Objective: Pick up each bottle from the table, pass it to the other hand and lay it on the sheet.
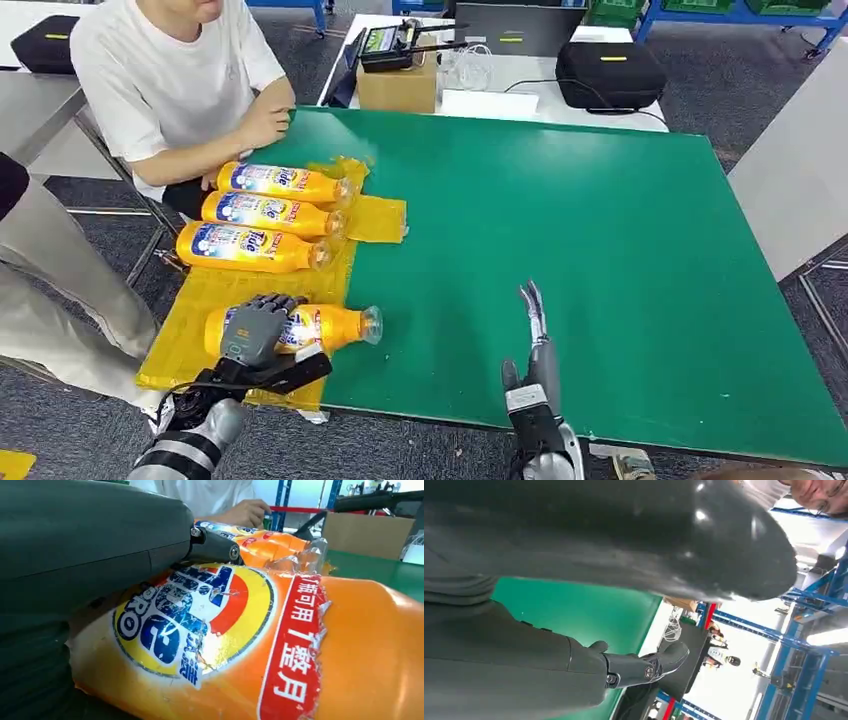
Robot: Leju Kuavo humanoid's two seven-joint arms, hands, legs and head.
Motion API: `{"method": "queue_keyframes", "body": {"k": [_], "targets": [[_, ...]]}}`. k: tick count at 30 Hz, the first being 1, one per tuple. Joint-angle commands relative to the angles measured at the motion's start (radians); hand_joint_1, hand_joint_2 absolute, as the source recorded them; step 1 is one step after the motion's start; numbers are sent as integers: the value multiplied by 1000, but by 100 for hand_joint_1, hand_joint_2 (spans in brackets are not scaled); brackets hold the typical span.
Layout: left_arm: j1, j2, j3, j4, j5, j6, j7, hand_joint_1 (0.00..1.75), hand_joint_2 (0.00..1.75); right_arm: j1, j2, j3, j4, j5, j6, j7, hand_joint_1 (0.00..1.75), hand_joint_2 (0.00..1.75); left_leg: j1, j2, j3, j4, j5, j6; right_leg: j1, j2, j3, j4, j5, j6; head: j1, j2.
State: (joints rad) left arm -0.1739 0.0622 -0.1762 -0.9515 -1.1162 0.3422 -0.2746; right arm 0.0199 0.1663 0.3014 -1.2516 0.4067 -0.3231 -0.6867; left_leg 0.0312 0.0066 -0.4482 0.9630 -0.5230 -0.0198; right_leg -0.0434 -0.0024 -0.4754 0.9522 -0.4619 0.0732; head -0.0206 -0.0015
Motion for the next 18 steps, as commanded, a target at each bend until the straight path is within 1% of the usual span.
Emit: {"method": "queue_keyframes", "body": {"k": [1, 2, 4, 5, 7, 8, 9, 11, 12, 14, 15, 16, 17, 18], "targets": [[-12, 3, 5, 134, 5, -23, 4, 138, 175, -39, -5, 0, 69, -6, 3, -5, 0, 0, 0, 1, 0, -1, 2, 1, 1, 2, -1, -1, 2, -3, 0, 0], [-12, 3, 5, 134, 5, -23, 4, 138, 175, -39, -5, 0, 69, -6, 3, -5, 0, 0, 0, 2, -2, -1, 3, 2, 1, 2, -3, -1, 3, -5, 0, 0], [-12, 3, 5, 134, 5, -23, 4, 138, 175, -39, -5, 0, 69, -6, 3, -5, 0, 0, 0, 1, 1, -1, 3, 1, 1, 2, 0, 0, 2, -3, 0, 0], [-12, 3, 5, 134, 5, -23, 4, 138, 175, -39, -5, 0, 69, -6, 3, -5, 0, 0, 1, 2, -2, -1, 4, 2, 1, 2, -3, -1, 4, -5, 0, 0], [-12, 3, 5, 134, 5, -23, 4, 138, 175, -39, -5, 0, 69, -6, 3, -5, 0, 0, 0, 1, 1, -1, 3, 1, 1, 1, 0, 0, 2, -3, 0, 0], [-9, 2, -1, 128, 10, -40, 7, 7, 175, -39, -5, -4, 72, -11, 6, -5, 0, 0, 1, 1, -2, -1, 5, 2, 2, 2, -3, -1, 4, -5, 0, 0], [-8, -5, 8, 124, 36, -60, 2, 0, 175, -38, -5, -5, 74, -12, 8, -5, 0, 0, 1, 2, -4, -2, 5, 3, 3, 2, -5, -2, 5, -7, 0, 0], [4, -11, 11, 95, 107, -128, -20, 0, 175, -38, -5, -10, 82, -20, 11, -6, 0, 0, 0, -1, 0, 0, 4, 2, 1, 0, -1, 0, 3, -4, 0, 0], [9, -8, 3, 82, 120, -149, -24, 0, 175, -39, -6, -10, 86, -21, 12, -7, 0, 0, 0, 0, -2, -1, 4, 2, 1, 1, -3, -1, 4, -5, 0, 0], [30, 6, -15, 35, 183, -219, -63, 0, 175, -43, -7, -11, 94, -26, 12, -11, 0, 0, 0, 0, 1, 0, 3, 2, 1, 1, 0, 0, 2, -3, 0, 0], [42, 7, -12, 8, 245, -268, -95, 0, 175, -46, -10, -7, 95, -30, 10, -11, 0, 0, 1, 1, -1, -1, 4, 2, 2, 2, -2, -1, 4, -5, 0, 0], [55, 1, 0, -24, 307, -300, -113, 0, 175, -49, -13, -3, 100, -36, 5, -11, 0, 0, 0, 1, 1, -2, 3, 2, 1, 2, 0, -1, 3, -4, 0, 0], [72, -5, 2, -72, 352, -316, -115, 0, 175, -52, -16, 2, 104, -41, -1, -11, 0, 0, 0, 1, 2, -1, 2, 2, 1, 2, 2, 0, 2, -4, 0, 0], [76, -6, -1, -87, 355, -321, -107, 0, 175, -51, -17, 3, 104, -42, -2, -11, 0, 0, 1, 2, 0, -2, 3, 3, 1, 3, 0, -1, 3, -5, 0, 0]]}}
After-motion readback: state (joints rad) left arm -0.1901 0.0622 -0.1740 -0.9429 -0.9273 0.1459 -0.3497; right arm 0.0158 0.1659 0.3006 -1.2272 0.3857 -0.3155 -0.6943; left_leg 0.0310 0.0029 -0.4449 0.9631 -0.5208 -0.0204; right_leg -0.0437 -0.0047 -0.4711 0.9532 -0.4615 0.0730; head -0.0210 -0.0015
